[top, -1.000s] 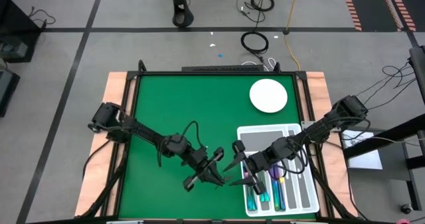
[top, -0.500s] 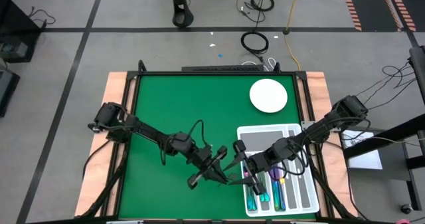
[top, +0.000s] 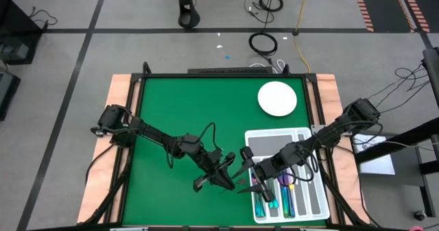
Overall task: Sort silverware
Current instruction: Put the fork into the utensil organizer
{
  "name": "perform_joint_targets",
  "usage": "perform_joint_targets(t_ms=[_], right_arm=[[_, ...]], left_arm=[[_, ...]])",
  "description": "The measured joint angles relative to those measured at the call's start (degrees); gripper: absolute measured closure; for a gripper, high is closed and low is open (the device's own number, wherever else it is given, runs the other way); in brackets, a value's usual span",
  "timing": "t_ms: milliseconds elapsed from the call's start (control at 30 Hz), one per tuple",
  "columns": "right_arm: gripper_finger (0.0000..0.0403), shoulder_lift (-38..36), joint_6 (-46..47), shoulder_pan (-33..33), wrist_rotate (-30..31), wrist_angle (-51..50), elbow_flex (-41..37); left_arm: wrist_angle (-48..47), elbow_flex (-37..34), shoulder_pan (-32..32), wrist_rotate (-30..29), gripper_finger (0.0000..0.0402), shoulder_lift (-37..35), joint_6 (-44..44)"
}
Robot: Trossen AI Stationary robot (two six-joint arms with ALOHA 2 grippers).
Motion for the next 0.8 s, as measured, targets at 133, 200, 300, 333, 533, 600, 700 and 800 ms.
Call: perform_joint_targets(t_ms=[133, 200, 300, 333, 533, 600, 700, 800], right_arm=[[0.02, 0.0, -0.6, 0.02, -0.66, 0.45, 0.0], [0.02, 0.0, -1.11, 0.01, -0.64, 0.66, 0.0], [0.02, 0.0, -2.2, 0.02, -0.46, 0.99, 0.0], [0.02, 0.0, -2.68, 0.02, -0.29, 1.09, 0.0], [0.0232, 0.0, -4.72, 0.02, 0.0, 1.05, 0.0], [0.0258, 0.0, -4.89, 0.02, 0.36, 1.0, 0.0], [0.0311, 0.0, -4.95, 0.07, 2.38, 0.88, 0.0], [0.0377, 0.0, -4.94, 0.08, 2.53, 0.43, 0.0]], left_arm=[[-1.62, 0.0, 0.52, 2.83, 0.0384, 0.0, -0.69], [-2.17, 0.0, 0.75, 3.4, 0.0384, 0.0, -0.71], [-2.84, 0.0, 0.96, 3.7, 0.0384, 0.0, -0.7], [-3.12, 0.0, 0.97, 3.7, 0.0384, -0.02, -0.71], [-3.43, 0.0, 1.03, 3.88, 0.0384, -0.01, -0.71], [-3.45, 0.0, 1.03, 3.92, 0.0384, 0.0, -0.71], [-3.43, 0.0, 1.03, 4.0, 0.0384, 0.0, -0.71], [-3.43, 0.0, 1.03, 4.2, 0.0384, -0.02, -0.73]])
